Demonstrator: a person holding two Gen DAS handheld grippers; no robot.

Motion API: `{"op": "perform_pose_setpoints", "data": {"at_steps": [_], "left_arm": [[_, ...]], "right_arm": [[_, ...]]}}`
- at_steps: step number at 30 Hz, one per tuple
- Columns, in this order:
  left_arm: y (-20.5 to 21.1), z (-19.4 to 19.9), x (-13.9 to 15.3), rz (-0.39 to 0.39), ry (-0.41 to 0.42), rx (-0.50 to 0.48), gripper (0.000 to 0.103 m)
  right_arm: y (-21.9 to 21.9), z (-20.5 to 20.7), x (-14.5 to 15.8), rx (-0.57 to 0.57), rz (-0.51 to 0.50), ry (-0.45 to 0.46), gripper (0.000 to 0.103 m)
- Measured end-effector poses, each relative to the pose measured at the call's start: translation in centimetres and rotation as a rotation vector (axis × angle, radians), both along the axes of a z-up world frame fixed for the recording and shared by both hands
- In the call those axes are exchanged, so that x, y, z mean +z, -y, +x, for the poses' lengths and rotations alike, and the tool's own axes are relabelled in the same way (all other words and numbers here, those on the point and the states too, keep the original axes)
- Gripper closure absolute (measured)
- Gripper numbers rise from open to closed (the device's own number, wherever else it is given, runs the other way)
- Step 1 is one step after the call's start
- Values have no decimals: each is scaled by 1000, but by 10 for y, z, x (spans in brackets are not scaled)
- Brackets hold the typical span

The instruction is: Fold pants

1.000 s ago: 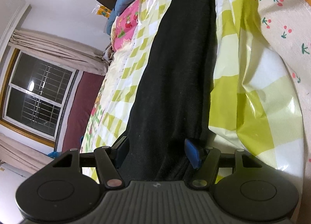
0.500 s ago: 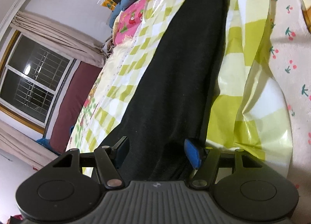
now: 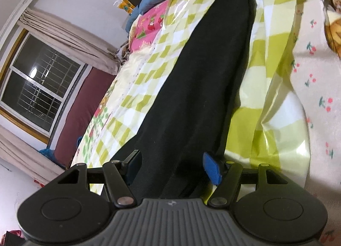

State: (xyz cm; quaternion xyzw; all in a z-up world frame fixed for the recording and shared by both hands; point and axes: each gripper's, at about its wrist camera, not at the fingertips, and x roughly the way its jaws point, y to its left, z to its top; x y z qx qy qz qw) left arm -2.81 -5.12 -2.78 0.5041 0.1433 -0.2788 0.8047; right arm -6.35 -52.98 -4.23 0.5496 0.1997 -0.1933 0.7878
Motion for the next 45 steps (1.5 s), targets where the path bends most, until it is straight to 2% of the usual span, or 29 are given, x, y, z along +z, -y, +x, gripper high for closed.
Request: {"op": "perform_pose_setpoints", "data": {"at_steps": [2, 4, 6, 8, 9, 10, 11, 12, 14, 17, 20, 22, 26, 30, 34, 36, 39, 40, 43, 45], "left_arm": [[1, 2, 4, -21, 0, 9, 25], [4, 6, 7, -42, -5, 25, 24], [8, 11, 9, -67, -8, 47, 24], [12, 15, 9, -92, -22, 69, 23], [14, 16, 7, -98, -42, 74, 20], [16, 19, 3, -92, -76, 78, 19], [18, 20, -1, -86, -93, 86, 19], [19, 19, -7, -81, -94, 90, 19], [17, 18, -11, -85, -97, 92, 20], [11, 22, -7, -154, -150, 133, 20], [5, 25, -10, -219, -178, 167, 20], [-1, 23, -11, -251, -177, 172, 20], [-16, 22, -8, -319, -191, 200, 18], [-37, 26, -5, -397, -204, 255, 18], [-70, 25, -2, -447, -203, 311, 17], [-86, 25, -1, -470, -199, 340, 13], [-105, 30, 2, -513, -243, 374, 11], [-110, 32, 2, -531, -259, 383, 10], [-122, 31, 0, -564, -295, 381, 10], [-126, 27, -1, -563, -283, 361, 10]], "right_arm": [[-2, 11, -7, -8, -7, -18, 54], [-4, 21, -13, -9, -3, 0, 54], [-7, 27, -16, -29, 33, 52, 48], [-9, 35, -19, -33, 55, 101, 47], [-11, 40, -20, -30, 33, 91, 50], [-13, 48, -22, -18, -2, 39, 65], [-14, 55, -24, -8, -6, -16, 77], [-12, 58, -26, -4, 15, -45, 94], [-8, 51, -19, -16, 38, -7, 95], [-14, 41, 6, -18, -14, 42, 95], [-40, 51, 42, 44, -161, 10, 95], [-69, 66, 72, 123, -278, 7, 95], [-137, 104, 118, 283, -427, 44, 95], [-241, 154, 140, 517, -672, -10, 95], [-341, 194, 132, 734, -771, 0, 95], [-391, 211, 125, 830, -838, 6, 95], [-475, 219, 103, 1021, -1019, -23, 95], [-497, 221, 93, 1082, -1050, -34, 95], [-541, 222, 65, 1198, -1101, -78, 95], [-550, 217, 58, 1216, -1121, -92, 95]]}}
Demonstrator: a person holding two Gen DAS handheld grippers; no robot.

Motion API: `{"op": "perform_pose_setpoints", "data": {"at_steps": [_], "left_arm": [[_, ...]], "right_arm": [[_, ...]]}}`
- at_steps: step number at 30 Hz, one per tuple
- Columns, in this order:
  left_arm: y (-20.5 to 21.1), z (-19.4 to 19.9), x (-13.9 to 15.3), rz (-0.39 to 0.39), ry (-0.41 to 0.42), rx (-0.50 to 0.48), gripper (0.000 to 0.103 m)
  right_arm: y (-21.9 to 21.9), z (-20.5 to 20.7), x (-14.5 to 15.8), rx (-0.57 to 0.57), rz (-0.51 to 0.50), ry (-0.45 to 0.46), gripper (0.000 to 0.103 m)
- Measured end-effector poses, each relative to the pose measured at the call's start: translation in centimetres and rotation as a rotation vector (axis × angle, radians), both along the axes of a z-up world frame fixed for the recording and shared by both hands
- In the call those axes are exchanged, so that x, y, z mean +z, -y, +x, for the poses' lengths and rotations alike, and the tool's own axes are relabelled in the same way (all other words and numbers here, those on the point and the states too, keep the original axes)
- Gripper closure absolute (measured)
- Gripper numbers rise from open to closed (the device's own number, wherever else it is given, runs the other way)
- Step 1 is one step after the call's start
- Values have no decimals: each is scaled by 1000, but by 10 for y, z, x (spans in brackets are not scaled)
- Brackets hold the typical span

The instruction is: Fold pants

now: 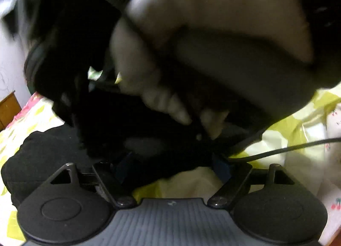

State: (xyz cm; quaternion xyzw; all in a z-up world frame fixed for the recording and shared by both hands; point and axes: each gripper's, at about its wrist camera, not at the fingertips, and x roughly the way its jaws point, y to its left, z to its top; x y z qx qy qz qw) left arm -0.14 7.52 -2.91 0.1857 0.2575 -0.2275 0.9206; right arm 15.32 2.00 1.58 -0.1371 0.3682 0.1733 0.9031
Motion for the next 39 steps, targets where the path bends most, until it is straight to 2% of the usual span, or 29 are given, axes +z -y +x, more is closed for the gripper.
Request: {"op": "perform_pose_setpoints", "data": {"at_steps": [4, 9, 12, 15, 17, 18, 19, 22, 24, 26, 27, 29, 32, 34, 39], "left_arm": [[-6, 0, 1, -18, 1, -15, 10], [-13, 3, 4, -30, 4, -12, 10], [-14, -1, 5, -28, 14, -8, 10], [-12, -11, 5, -26, 25, -2, 10], [-13, -13, 6, -30, 30, 6, 10], [-13, -15, 7, -30, 37, 15, 10], [-13, -15, 7, -29, 44, 24, 10], [-17, -14, 8, -38, 42, 58, 10], [-18, -13, 7, -47, 29, 67, 10], [-14, -13, 7, -39, 25, 68, 10], [-11, -14, 7, -28, 28, 67, 9], [-11, -18, 8, -9, 36, 65, 9], [-10, -21, 9, 1, 26, 67, 9], [-12, -23, 10, 1, 26, 73, 9], [-9, -28, 16, 1, 33, 101, 9]], "right_arm": [[-10, 3, -2, -7, -48, -8, 95], [-26, 12, -13, 24, -167, -10, 91], [-36, 15, -22, 36, -215, -19, 82], [-46, 14, -21, 59, -256, 1, 82], [-47, 20, -16, 39, -227, -21, 86], [-45, 24, -11, 17, -190, -42, 93], [-43, 28, -5, -13, -152, -51, 93], [-31, 39, 20, -112, 50, -66, 95], [-31, 39, 36, -126, 163, -46, 95], [-43, 35, 50, -115, 211, 12, 95], [-50, 34, 54, -104, 221, 29, 95], [-75, 37, 47, -42, 167, 14, 93], [-113, 44, 11, 34, 39, -87, 89], [-128, 45, -7, 59, -5, -122, 82], [-134, 38, -1, 98, -2, -64, 90]]}}
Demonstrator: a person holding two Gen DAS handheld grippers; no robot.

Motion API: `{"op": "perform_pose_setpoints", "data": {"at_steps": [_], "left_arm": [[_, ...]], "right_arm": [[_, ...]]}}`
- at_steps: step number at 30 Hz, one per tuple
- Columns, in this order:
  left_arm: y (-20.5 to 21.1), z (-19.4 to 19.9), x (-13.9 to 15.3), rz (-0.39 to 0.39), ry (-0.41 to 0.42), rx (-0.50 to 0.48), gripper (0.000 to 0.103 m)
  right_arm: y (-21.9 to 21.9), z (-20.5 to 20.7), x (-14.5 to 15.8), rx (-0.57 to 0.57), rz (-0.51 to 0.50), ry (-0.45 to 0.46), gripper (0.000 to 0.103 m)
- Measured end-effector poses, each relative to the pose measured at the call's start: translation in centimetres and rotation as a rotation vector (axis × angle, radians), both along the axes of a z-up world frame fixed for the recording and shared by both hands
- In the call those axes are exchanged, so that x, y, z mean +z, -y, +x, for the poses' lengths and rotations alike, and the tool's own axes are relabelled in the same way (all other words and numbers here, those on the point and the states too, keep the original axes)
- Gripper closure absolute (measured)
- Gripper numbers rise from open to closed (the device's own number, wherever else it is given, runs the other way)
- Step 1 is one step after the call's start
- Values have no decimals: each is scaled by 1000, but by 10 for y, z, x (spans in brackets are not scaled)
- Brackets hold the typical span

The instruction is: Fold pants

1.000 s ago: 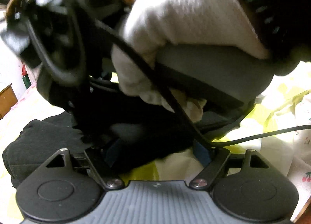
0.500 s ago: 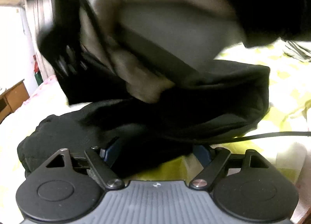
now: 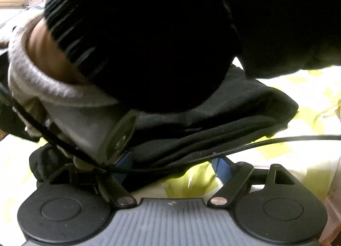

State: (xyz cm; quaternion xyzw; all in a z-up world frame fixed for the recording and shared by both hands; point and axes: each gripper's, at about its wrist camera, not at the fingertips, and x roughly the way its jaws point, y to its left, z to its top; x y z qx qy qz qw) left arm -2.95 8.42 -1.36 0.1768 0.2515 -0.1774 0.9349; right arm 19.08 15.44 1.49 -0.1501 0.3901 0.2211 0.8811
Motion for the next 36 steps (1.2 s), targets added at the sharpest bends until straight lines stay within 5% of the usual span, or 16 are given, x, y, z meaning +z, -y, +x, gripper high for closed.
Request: {"op": "perform_pose_setpoints", "data": {"at_steps": [5, 7, 10, 13, 17, 24, 30, 36], "left_arm": [[6, -6, -4, 38, 12, 24, 9], [10, -7, -7, 55, -1, 31, 9], [16, -8, -7, 85, -13, 43, 9], [13, -11, -7, 89, -31, 65, 9], [8, -15, -4, 87, -37, 108, 9], [-6, -41, 9, 88, -2, 171, 9], [-26, -64, 37, 85, 76, 188, 9], [-18, -19, 49, 122, 177, 175, 9]], "right_arm": [[13, 5, 30, -73, 176, 53, 91], [4, 8, 24, -36, 143, 54, 86], [-14, 19, -10, 43, 76, -136, 70], [-23, 10, -14, 73, 34, -96, 66], [-6, 0, 17, 116, 229, -127, 57], [78, -28, 61, 14, 410, -74, 55], [169, -42, 55, -179, 342, -15, 54], [228, -57, 32, -308, 279, -15, 54]]}}
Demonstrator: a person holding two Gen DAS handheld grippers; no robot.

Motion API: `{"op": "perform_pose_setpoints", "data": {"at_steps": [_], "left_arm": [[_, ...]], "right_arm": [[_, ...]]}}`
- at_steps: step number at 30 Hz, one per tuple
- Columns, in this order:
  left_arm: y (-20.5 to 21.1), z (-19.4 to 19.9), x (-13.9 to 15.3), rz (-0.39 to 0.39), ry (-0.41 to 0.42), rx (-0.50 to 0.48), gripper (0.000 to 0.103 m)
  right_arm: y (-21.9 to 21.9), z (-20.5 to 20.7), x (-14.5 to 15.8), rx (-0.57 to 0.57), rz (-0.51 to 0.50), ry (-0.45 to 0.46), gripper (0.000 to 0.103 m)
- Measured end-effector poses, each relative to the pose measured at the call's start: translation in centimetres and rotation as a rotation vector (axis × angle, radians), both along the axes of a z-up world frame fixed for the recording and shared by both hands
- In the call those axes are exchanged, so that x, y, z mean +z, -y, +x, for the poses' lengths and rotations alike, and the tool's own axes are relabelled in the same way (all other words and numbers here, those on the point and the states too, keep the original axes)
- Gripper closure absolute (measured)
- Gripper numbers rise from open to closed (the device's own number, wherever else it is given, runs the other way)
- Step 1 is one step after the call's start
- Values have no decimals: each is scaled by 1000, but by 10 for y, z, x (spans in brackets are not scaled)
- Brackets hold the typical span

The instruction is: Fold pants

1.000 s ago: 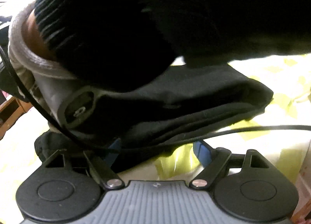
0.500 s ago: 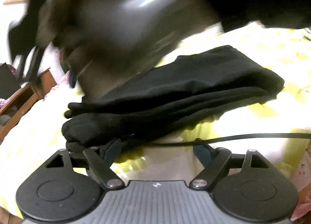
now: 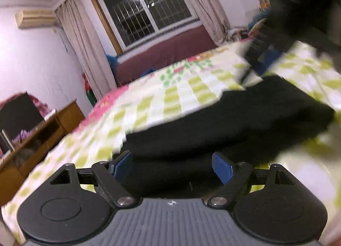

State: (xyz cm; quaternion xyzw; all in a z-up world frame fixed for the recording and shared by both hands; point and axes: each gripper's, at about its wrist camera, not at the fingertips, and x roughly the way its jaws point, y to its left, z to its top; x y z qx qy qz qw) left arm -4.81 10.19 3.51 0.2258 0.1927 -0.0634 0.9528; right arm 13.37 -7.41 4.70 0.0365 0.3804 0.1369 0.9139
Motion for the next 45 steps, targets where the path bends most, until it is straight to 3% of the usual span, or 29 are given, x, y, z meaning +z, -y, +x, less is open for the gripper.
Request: {"op": "perform_pose_setpoints", "data": {"at_steps": [5, 8, 10, 15, 18, 20, 24, 26, 28, 30, 33, 36, 37, 39, 40, 42, 44, 45], "left_arm": [[10, 56, -6, 7, 14, -8, 9], [10, 80, -38, 41, -118, 16, 8], [6, 77, -45, 9, -121, 21, 8], [10, 72, -33, 44, -112, 12, 8], [15, 70, -29, 78, -109, 6, 8], [20, 74, -28, 102, -105, -4, 8], [30, 76, -24, 120, -95, -43, 8], [37, 80, -23, 135, -95, -59, 8], [44, 84, -25, 155, -101, -77, 8], [51, 88, -27, 178, -109, -93, 8], [59, 90, -30, 208, -110, -118, 8], [63, 89, -31, 234, -106, -142, 8], [63, 89, -31, 239, -105, -150, 8], [65, 91, -32, 245, -109, -158, 8], [66, 93, -32, 248, -114, -158, 8], [67, 94, -34, 255, -124, -161, 8], [69, 94, -37, 274, -136, -166, 9], [70, 93, -38, 283, -142, -168, 10]], "right_arm": [[53, -17, -15, -147, -32, -8, 54], [95, -24, -29, -253, 28, -56, 46], [117, -26, -42, -303, 84, -102, 45], [147, -19, -75, -282, 410, -207, 43], [151, -10, -97, -265, 472, -236, 44], [161, -9, -106, -275, 560, -232, 44], [172, -10, -107, -190, 734, -239, 42], [174, -5, -109, -162, 715, -218, 42], [177, 6, -122, -191, 703, -246, 49], [177, 14, -125, -197, 773, -255, 45], [172, 9, -103, -135, 863, -230, 46], [171, 3, -86, -37, 840, -159, 49], [171, 9, -92, -45, 805, -174, 47], [169, 31, -121, -110, 743, -300, 48], [167, 37, -132, -136, 771, -339, 55], [158, 38, -131, -121, 845, -337, 55], [150, 30, -119, -105, 860, -308, 71], [153, 25, -115, -105, 918, -299, 85]]}}
